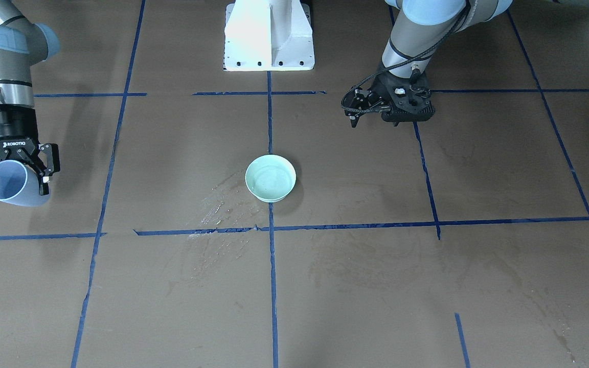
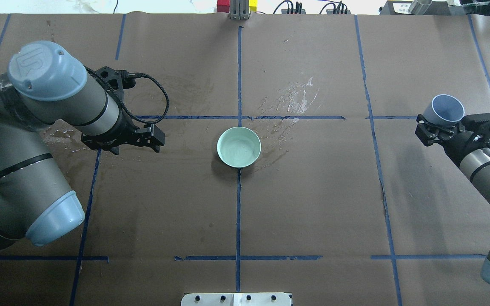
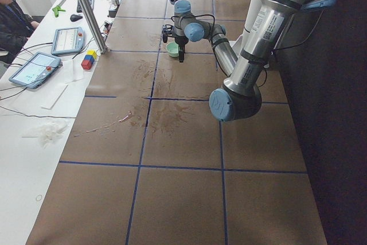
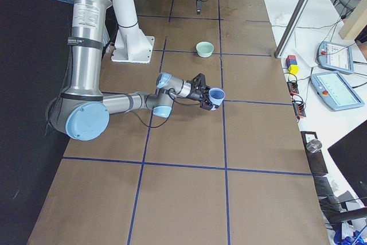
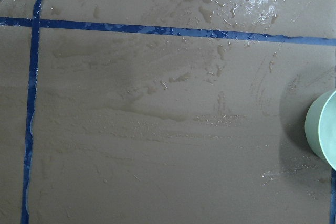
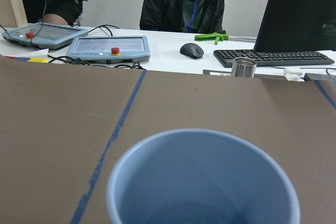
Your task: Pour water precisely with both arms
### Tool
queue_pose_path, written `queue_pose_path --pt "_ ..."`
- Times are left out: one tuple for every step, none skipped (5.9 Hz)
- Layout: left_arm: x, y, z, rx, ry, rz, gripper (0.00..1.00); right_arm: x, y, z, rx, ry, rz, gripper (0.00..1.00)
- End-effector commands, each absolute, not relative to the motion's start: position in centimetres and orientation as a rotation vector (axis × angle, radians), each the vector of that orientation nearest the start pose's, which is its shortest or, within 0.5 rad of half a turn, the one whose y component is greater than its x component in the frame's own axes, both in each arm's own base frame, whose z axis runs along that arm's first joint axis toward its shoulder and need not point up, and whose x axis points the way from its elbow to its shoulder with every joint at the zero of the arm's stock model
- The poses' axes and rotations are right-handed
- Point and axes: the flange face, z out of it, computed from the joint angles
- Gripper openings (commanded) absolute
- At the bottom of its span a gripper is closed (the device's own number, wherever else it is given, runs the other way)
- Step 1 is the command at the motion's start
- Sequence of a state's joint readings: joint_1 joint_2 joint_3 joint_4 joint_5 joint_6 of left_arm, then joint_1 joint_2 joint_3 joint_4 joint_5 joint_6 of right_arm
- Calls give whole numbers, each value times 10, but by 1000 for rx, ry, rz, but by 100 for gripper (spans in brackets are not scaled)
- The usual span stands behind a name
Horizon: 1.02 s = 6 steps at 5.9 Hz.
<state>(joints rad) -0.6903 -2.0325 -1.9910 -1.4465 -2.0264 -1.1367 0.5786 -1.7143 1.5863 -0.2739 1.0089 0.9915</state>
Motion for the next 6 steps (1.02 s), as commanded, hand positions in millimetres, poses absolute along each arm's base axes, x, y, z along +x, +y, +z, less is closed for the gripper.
queue_pose_path --pt "385 -434 236 30 860 -68 100 -261 -393 627 1034 -666 325 0" --pt "384 -434 237 30 860 -68 100 -259 -391 640 1033 -656 321 0" --pt "385 -434 236 31 861 -67 100 -257 -392 644 1039 -641 326 1" --pt "385 -434 237 29 859 -68 100 -257 -392 645 1040 -637 327 3" --pt "384 -434 237 30 860 -68 100 -256 -392 645 1051 -629 336 8" --pt "385 -434 237 30 859 -67 100 -256 -392 645 1051 -629 336 14"
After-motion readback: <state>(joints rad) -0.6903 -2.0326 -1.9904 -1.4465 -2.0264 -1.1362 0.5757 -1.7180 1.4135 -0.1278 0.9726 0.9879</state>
